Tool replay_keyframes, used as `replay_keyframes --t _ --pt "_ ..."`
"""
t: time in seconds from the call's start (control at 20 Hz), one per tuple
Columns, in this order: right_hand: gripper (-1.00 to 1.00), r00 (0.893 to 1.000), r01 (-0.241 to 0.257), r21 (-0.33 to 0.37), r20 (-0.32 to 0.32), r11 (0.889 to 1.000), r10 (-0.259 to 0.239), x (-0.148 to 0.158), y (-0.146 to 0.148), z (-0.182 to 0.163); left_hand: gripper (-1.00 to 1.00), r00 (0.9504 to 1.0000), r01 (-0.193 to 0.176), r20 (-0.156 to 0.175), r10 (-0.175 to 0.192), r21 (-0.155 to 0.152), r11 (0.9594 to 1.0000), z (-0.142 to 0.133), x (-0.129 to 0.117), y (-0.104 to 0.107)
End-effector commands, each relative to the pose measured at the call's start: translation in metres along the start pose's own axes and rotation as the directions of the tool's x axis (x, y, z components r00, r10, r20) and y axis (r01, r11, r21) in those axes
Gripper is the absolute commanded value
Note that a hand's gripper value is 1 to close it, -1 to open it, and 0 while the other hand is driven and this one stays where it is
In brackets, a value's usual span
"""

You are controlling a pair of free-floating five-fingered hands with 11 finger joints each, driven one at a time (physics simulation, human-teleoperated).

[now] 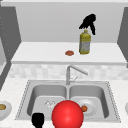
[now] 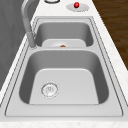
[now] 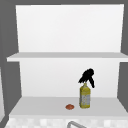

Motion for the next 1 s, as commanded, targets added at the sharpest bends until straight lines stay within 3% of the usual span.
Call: replay_keyframes --t 0.0,0.3,0.7,0.95 --pt "-1.00 0.997 -0.073 0.037 0.009 0.997 0.073 -0.013 0.003 -0.020 0.00 1.0000 0.000 0.000 0.000 0.000 1.0000 0.000 0.000 0.000" --pt "-1.00 0.999 -0.044 0.032 -0.028 0.999 0.045 -0.021 0.010 -0.042 0.00 1.0000 0.000 0.000 0.000 0.000 1.0000 0.000 0.000 0.000" --pt "-1.00 0.997 -0.053 0.053 -0.058 0.997 0.056 -0.030 0.013 -0.079 0.00 1.0000 0.000 0.000 0.000 0.000 1.0000 0.000 0.000 0.000" --pt "-1.00 0.995 -0.022 0.151 -0.093 0.988 0.036 -0.028 0.006 -0.094 0.00 1.0000 0.000 0.000 0.000 0.000 1.0000 0.000 0.000 0.000"
